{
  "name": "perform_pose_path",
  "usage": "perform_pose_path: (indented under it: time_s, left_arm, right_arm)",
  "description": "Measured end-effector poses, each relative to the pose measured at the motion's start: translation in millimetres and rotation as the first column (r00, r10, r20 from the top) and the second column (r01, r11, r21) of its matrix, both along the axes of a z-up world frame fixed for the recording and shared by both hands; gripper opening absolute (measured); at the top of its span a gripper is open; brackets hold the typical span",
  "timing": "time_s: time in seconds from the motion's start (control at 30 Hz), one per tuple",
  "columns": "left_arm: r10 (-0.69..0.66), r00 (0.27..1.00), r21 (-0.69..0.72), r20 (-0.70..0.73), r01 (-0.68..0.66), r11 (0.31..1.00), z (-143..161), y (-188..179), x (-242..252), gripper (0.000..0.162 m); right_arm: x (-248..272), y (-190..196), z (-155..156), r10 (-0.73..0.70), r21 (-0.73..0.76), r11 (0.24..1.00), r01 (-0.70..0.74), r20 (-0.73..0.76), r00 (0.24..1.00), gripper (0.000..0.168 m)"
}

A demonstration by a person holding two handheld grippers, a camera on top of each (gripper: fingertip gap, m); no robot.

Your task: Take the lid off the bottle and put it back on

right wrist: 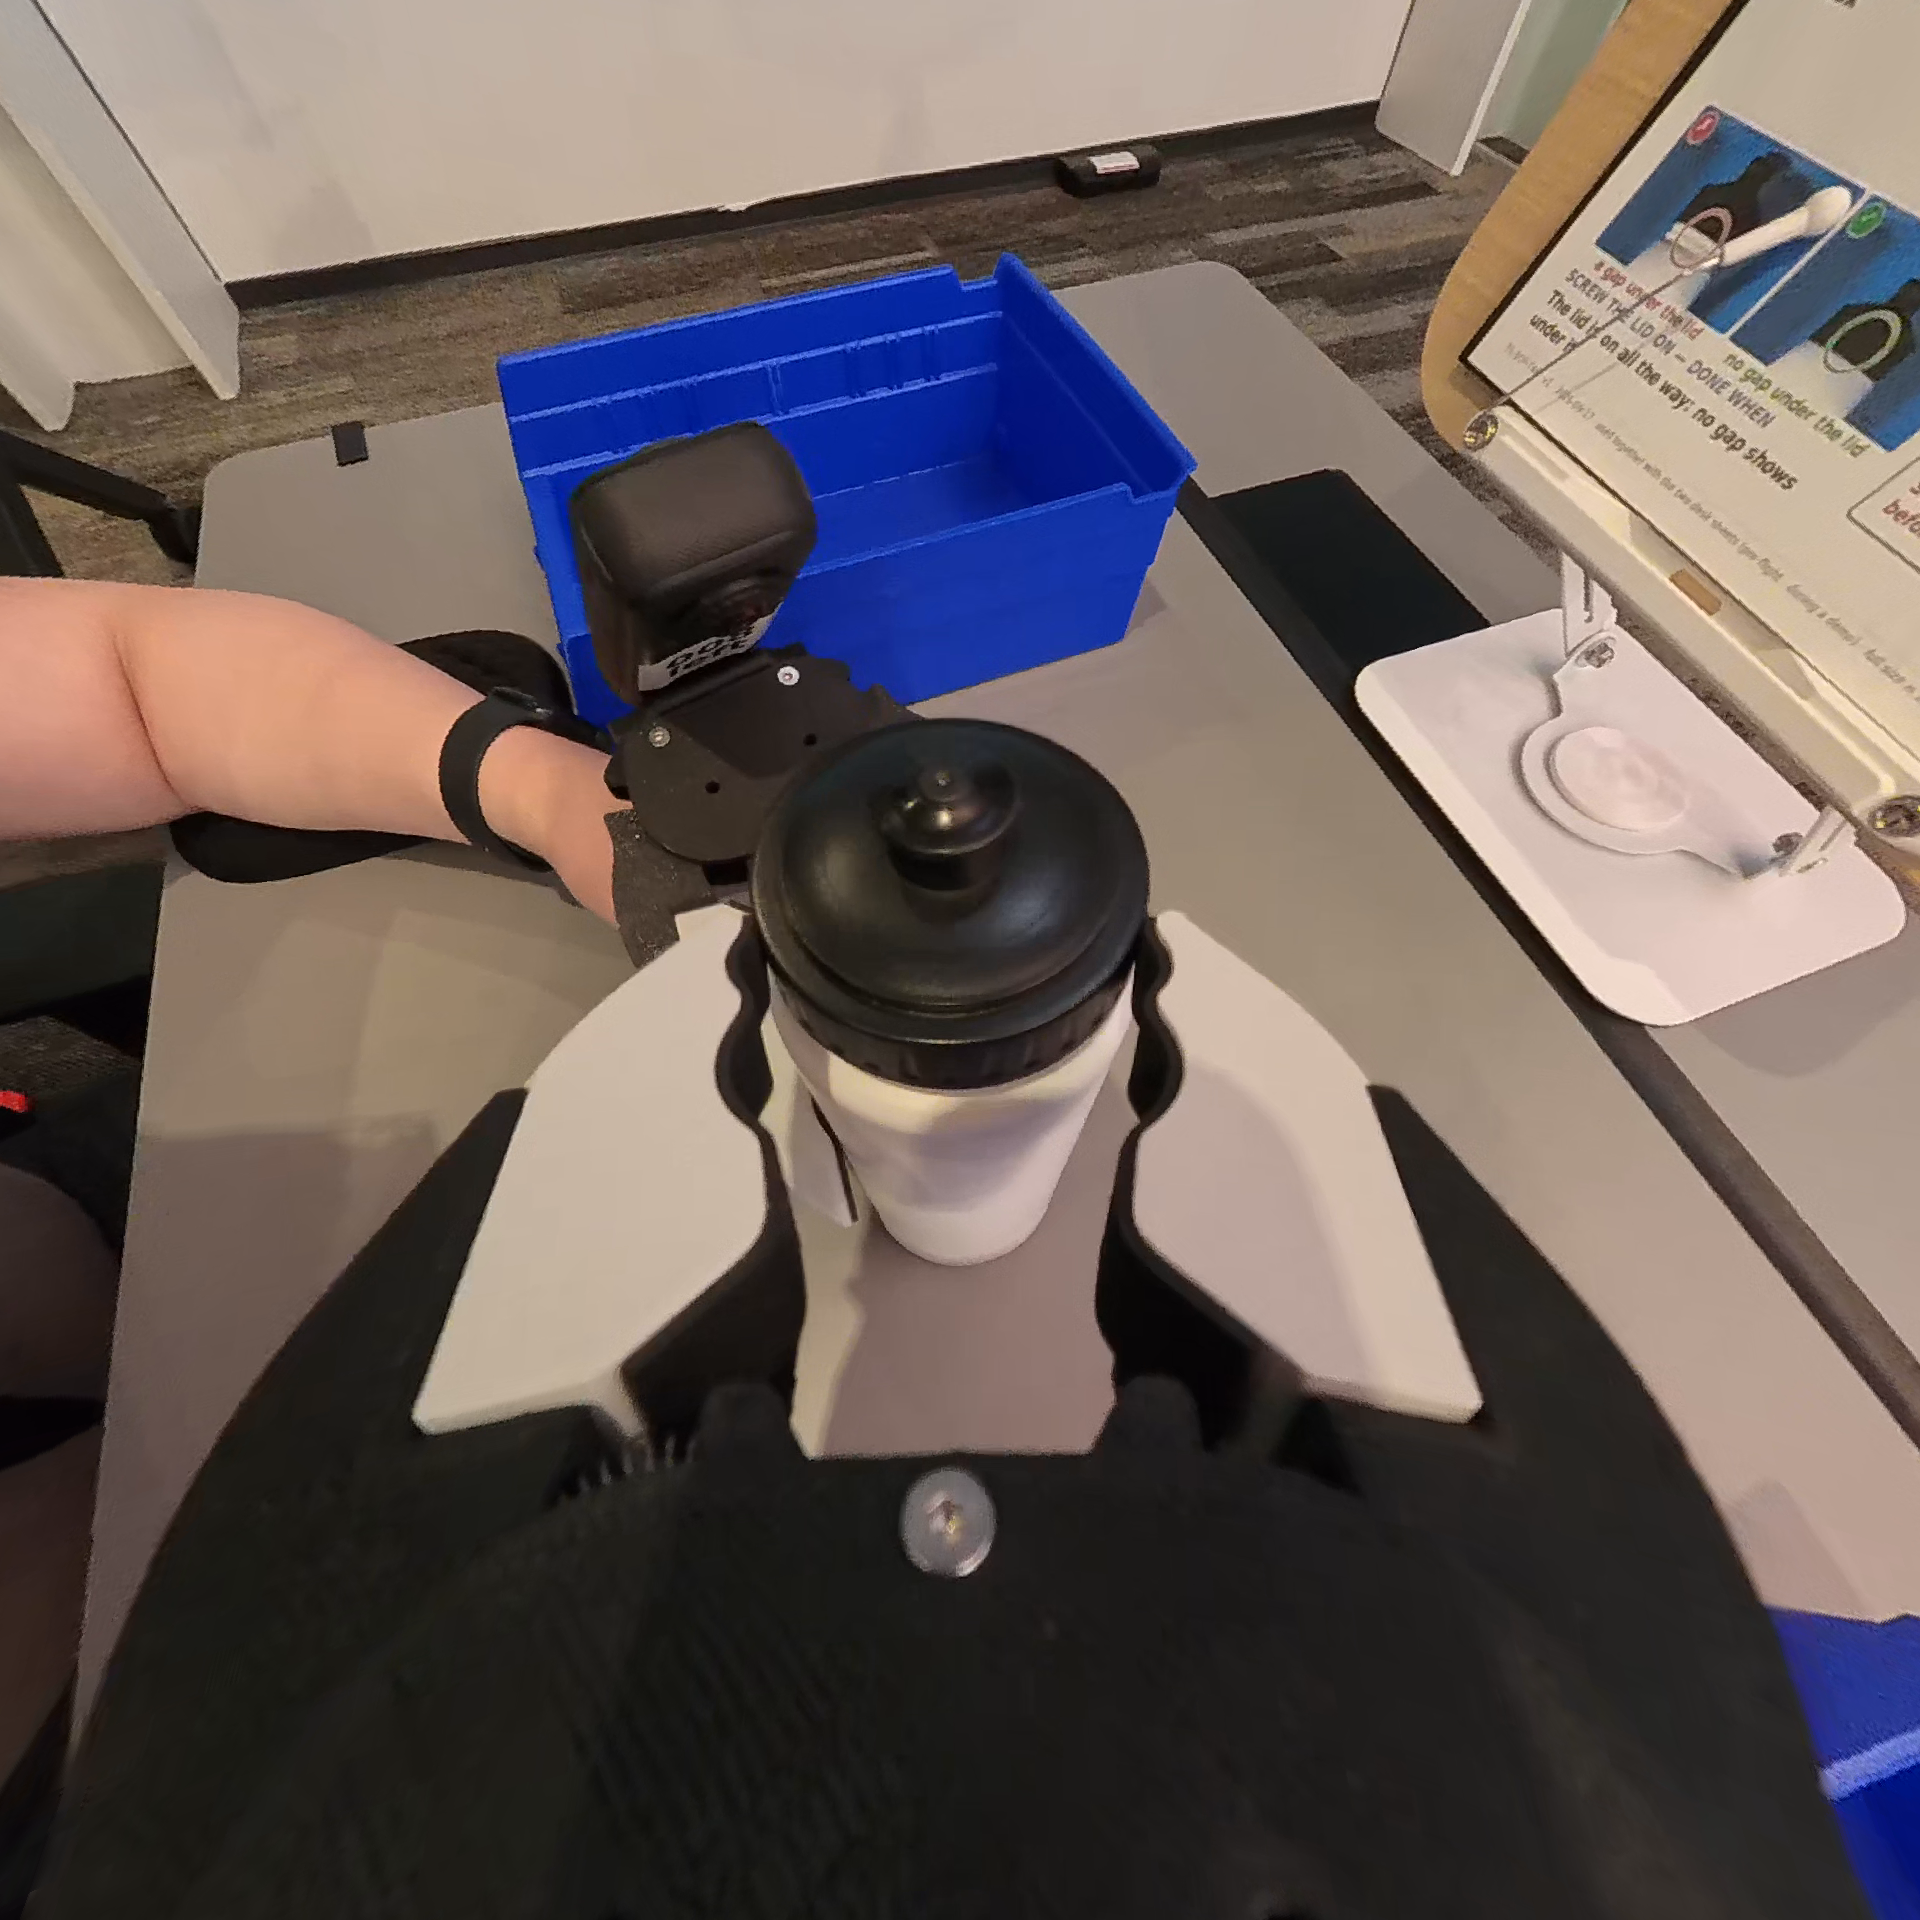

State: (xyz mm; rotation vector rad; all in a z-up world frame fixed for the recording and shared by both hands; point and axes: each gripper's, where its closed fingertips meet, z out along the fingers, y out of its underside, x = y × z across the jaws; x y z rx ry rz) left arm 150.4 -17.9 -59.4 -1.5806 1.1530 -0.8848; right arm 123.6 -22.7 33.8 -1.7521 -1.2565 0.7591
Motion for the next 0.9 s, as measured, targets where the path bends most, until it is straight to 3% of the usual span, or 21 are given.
perform_pose_path:
  time_s: [0.4,0.63,0.9]
  left_arm:
    - [0.11,0.994,-0.02,-0.009,-0.11,0.994,-0.3,6.8,-4.1,0.085]
    - [0.081,0.997,-0.006,-0.014,-0.081,0.997,-0.2,5.0,-3.2,0.085]
    - [0.021,1.0,-0.001,-0.004,-0.021,1.0,-1.5,-0.8,2.1,0.085]
  right_arm:
    - [-4.3,6.8,0.1,-0.193,-0.015,0.981,0.192,-0.024,0.981,0.07]
    - [5.6,-3.3,24.6,-0.004,0.056,0.998,0.01,-0.115,0.993,0.076]
    - [8.3,0.0,13.6,0.1,0.055,0.994,-0.094,-0.119,0.988,0.081]
